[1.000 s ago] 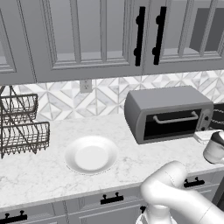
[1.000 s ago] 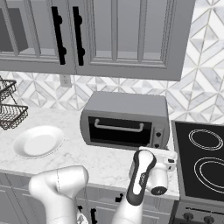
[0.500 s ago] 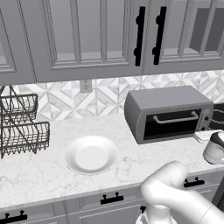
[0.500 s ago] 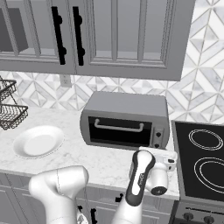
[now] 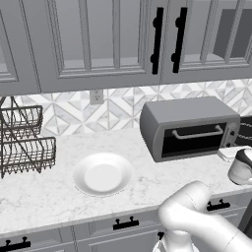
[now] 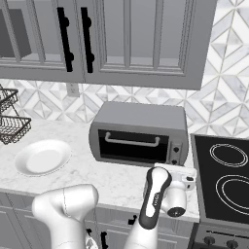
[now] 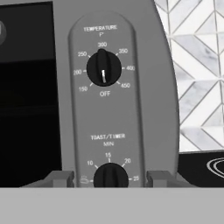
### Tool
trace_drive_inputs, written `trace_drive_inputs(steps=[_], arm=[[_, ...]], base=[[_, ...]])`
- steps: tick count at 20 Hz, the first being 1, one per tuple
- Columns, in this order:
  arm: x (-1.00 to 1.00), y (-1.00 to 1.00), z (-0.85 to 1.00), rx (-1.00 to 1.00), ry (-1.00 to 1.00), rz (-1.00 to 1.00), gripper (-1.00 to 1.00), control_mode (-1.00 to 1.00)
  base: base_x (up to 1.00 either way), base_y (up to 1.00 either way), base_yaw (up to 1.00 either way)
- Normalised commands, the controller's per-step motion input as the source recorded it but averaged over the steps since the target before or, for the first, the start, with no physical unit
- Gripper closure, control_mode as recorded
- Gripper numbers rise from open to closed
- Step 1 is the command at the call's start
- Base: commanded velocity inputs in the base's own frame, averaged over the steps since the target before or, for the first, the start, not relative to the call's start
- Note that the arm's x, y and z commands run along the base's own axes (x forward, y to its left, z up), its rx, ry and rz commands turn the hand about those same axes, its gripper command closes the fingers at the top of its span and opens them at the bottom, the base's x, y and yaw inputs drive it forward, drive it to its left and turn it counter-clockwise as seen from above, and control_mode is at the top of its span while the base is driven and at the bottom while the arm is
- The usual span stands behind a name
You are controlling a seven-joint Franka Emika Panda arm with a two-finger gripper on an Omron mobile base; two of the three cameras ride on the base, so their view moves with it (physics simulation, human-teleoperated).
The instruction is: Pick up the kebab skewer and baguette bread, and place them inside the toaster oven. Close the toaster oven door and start by setting the timer.
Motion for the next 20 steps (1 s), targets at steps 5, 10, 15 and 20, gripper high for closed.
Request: trace_drive_inputs(steps=[5,10,15,20], arm=[[-0.07,0.00,0.00,0.00,0.00,0.00,1.00,-1.00],[-0.04,0.00,0.00,0.00,0.00,-0.01,1.00,-1.00],[-0.01,0.00,0.00,0.00,0.00,-0.03,1.00,-1.00],[-0.05,0.00,0.00,0.00,0.00,-0.09,1.00,-1.00]], base=[[0.00,0.00,0.00],[0.00,0.00,0.00],[0.00,0.00,0.00],[0.00,0.00,0.00]])
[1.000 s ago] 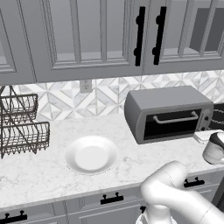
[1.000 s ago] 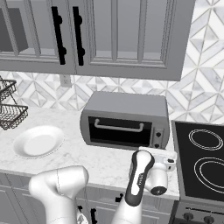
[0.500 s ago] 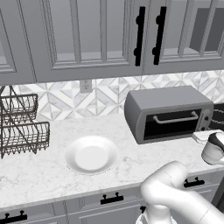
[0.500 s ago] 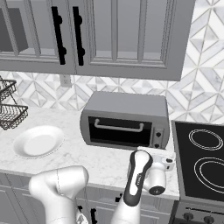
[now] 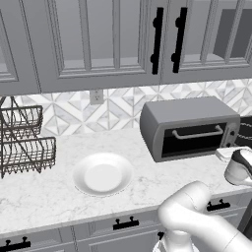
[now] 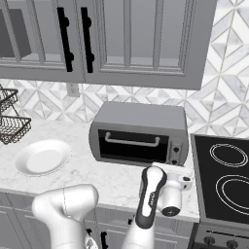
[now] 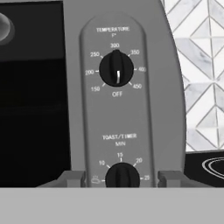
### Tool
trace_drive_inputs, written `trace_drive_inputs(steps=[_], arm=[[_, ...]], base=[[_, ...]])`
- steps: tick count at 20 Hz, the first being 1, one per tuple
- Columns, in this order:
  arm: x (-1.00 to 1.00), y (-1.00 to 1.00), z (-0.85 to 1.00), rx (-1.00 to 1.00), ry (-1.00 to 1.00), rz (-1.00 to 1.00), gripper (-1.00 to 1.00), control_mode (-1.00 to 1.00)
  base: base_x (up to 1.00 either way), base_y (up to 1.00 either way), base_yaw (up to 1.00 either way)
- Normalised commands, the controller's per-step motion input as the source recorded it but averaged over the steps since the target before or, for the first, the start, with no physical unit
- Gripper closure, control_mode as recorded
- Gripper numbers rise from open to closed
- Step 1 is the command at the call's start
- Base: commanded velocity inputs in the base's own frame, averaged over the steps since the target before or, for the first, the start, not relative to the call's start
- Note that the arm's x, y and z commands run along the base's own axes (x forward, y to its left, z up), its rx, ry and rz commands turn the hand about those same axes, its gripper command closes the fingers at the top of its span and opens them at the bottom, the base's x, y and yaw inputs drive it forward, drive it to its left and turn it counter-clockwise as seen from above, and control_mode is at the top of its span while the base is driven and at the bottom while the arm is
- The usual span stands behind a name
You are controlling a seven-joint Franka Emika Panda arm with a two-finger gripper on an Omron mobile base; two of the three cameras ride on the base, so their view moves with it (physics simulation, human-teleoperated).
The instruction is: Pick up the kebab skewer and baguette bread, and place them inside the toaster oven. Close the toaster oven door and start by setting the timer.
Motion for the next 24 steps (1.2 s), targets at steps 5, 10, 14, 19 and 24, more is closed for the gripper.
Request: trace_drive_inputs(steps=[5,10,14,19,24], arm=[[-0.05,0.00,0.00,0.00,0.00,-0.11,1.00,-1.00],[-0.01,0.00,0.00,0.00,0.00,-0.04,1.00,-1.00],[0.00,-0.02,0.00,0.03,0.00,0.03,1.00,-1.00],[0.00,-0.04,0.00,0.05,0.00,0.06,1.00,-1.00],[0.00,-0.06,0.00,0.04,0.00,0.09,1.00,-1.00]], base=[[0.00,0.00,0.00],[0.00,0.00,0.00],[0.00,0.00,0.00],[0.00,0.00,0.00],[0.00,0.00,0.00]])
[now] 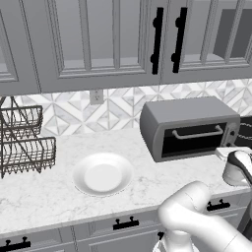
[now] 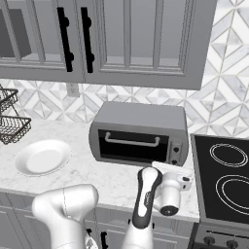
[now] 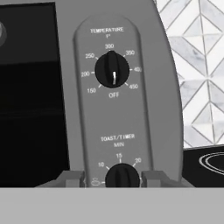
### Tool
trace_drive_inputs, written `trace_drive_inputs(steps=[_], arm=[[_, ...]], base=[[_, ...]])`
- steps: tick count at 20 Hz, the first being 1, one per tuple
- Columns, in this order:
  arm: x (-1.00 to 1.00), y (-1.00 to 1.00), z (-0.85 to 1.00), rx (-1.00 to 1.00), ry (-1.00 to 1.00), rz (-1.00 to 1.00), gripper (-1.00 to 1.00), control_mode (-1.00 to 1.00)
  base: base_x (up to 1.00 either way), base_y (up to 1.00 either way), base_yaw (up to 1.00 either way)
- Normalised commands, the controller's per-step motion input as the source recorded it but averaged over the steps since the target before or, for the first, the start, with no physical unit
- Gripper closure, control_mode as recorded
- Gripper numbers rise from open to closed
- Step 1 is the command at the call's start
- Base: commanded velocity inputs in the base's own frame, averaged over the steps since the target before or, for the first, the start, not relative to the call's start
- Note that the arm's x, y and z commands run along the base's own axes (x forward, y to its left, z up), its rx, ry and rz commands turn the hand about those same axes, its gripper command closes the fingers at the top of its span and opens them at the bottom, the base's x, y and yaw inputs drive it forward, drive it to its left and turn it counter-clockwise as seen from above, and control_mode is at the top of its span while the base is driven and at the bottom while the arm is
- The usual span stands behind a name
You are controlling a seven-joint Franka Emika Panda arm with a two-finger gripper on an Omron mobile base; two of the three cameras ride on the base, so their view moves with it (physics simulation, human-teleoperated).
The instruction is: Pick up the kebab skewer and baguette bread, and place them inside the toaster oven. Close the toaster oven door and start by setting the timer.
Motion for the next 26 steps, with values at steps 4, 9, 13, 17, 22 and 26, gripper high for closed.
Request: trace_drive_inputs(steps=[4,9,13,17,22,26], arm=[[0.00,-0.02,0.00,0.03,0.00,0.12,1.00,-1.00],[0.00,0.00,0.00,0.02,0.00,0.11,1.00,-1.00],[0.00,0.00,0.00,0.00,0.00,0.08,1.00,-1.00],[0.00,0.01,0.00,0.00,0.00,0.02,1.00,-1.00],[0.00,0.01,0.00,0.02,0.00,0.00,1.00,-1.00],[-0.01,0.00,0.00,0.11,0.00,0.00,1.00,-1.00]], base=[[0.00,0.00,0.00],[0.00,0.00,0.00],[0.00,0.00,0.00],[0.00,0.00,0.00],[0.00,0.00,0.00],[0.00,0.00,0.00]])
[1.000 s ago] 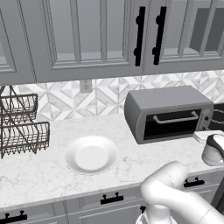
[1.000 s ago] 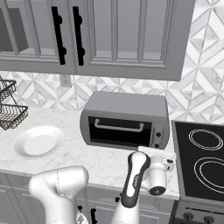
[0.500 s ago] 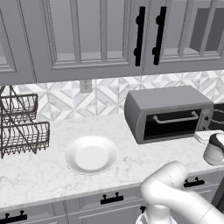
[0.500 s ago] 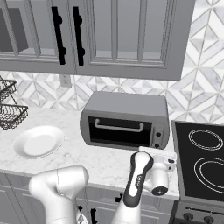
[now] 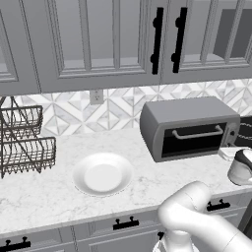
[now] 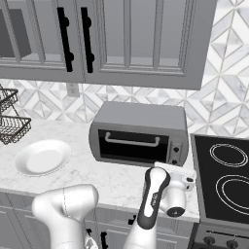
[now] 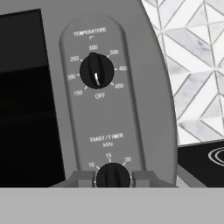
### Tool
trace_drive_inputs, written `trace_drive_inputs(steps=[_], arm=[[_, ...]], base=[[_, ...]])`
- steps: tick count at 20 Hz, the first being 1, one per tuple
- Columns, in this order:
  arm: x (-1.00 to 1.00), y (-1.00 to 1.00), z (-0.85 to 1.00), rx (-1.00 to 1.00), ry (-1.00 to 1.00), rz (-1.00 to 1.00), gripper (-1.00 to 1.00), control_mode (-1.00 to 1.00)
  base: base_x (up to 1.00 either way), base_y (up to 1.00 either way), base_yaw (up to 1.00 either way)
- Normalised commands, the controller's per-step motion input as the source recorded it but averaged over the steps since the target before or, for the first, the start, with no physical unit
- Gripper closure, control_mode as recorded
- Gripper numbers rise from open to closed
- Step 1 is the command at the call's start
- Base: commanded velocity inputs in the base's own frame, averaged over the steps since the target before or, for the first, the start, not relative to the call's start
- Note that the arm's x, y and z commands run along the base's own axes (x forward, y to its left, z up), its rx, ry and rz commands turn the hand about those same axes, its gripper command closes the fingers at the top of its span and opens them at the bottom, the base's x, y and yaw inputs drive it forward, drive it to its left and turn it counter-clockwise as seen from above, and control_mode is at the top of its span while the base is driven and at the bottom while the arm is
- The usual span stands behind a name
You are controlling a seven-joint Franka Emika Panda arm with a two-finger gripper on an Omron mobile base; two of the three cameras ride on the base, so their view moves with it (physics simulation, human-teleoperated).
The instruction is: Pick up the kebab skewer and baguette bread, and place them inside the toaster oven. Close the toaster oven door and start by setting the timer.
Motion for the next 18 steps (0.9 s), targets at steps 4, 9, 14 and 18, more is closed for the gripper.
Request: trace_drive_inputs(steps=[4,9,14,18], arm=[[-0.01,0.00,0.00,0.15,0.00,0.00,1.00,-1.00],[-0.01,0.00,0.00,0.21,0.00,0.00,1.00,-1.00],[-0.03,0.00,0.00,0.25,0.00,0.00,1.00,-1.00],[-0.06,0.00,0.00,0.27,0.00,0.00,1.00,-1.00]], base=[[0.00,0.00,0.00],[0.00,0.00,0.00],[0.00,0.00,0.00],[0.00,0.00,0.00]])
